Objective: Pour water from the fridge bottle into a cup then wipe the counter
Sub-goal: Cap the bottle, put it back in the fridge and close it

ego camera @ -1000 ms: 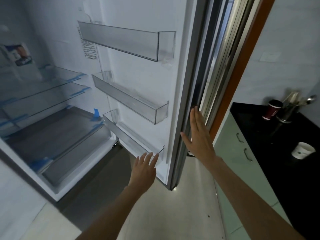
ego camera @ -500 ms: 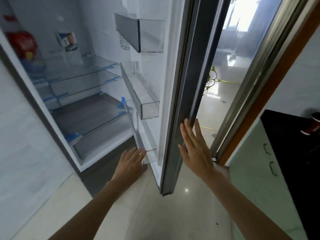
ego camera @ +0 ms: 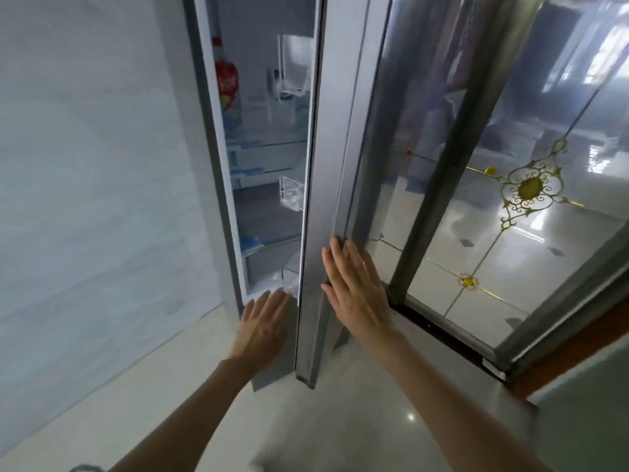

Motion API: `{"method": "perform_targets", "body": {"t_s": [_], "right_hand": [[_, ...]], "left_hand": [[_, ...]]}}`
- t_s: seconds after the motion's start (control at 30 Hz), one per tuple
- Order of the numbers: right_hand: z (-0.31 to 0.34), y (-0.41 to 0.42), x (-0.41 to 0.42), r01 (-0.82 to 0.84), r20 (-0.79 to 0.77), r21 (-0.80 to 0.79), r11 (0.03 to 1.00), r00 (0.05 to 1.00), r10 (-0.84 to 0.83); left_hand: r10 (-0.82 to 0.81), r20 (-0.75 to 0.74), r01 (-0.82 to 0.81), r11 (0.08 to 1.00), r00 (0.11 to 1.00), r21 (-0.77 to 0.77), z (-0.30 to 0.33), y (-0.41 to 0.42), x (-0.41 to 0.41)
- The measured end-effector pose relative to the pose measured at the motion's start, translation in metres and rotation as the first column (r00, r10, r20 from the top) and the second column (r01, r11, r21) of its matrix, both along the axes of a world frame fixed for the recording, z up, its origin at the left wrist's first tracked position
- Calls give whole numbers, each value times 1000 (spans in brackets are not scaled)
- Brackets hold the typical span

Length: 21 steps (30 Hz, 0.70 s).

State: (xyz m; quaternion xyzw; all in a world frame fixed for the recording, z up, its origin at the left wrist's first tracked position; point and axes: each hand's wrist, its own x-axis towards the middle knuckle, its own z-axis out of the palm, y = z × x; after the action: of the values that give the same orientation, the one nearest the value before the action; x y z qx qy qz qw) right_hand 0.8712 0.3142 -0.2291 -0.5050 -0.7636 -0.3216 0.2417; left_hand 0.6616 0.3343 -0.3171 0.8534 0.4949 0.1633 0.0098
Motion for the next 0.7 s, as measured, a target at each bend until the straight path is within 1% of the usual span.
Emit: {"method": "perform_targets", "body": {"t_s": [0.1, 0.2, 0.3, 0.4, 0.53, 0.7], "right_hand": [[1, 31, -30, -78, -34, -13, 997, 996, 77], [6, 64, -55, -86, -158, -47, 995, 984, 78], [9, 96, -81, -119, -217, -89, 989, 971, 98], [3, 121, -106, -137, -250, -86, 987, 962, 112], [2, 156, -131, -91, -213, -92, 992, 974, 70], [10, 204, -168, 42, -134, -96, 994, 989, -55]], "left_hand": [[38, 30, -38, 999, 999, -5, -1, 0, -19], [82, 51, -83, 996, 995, 16, -2, 9, -32], [95, 18, -95, 995, 995, 26, -3, 30, -48], [105, -10, -105, 994, 994, 1, -5, 59, -64], [130, 2, -130, 991, 992, -14, -7, 97, -81], [183, -5, -182, 981, 983, -60, -7, 145, -107]]}}
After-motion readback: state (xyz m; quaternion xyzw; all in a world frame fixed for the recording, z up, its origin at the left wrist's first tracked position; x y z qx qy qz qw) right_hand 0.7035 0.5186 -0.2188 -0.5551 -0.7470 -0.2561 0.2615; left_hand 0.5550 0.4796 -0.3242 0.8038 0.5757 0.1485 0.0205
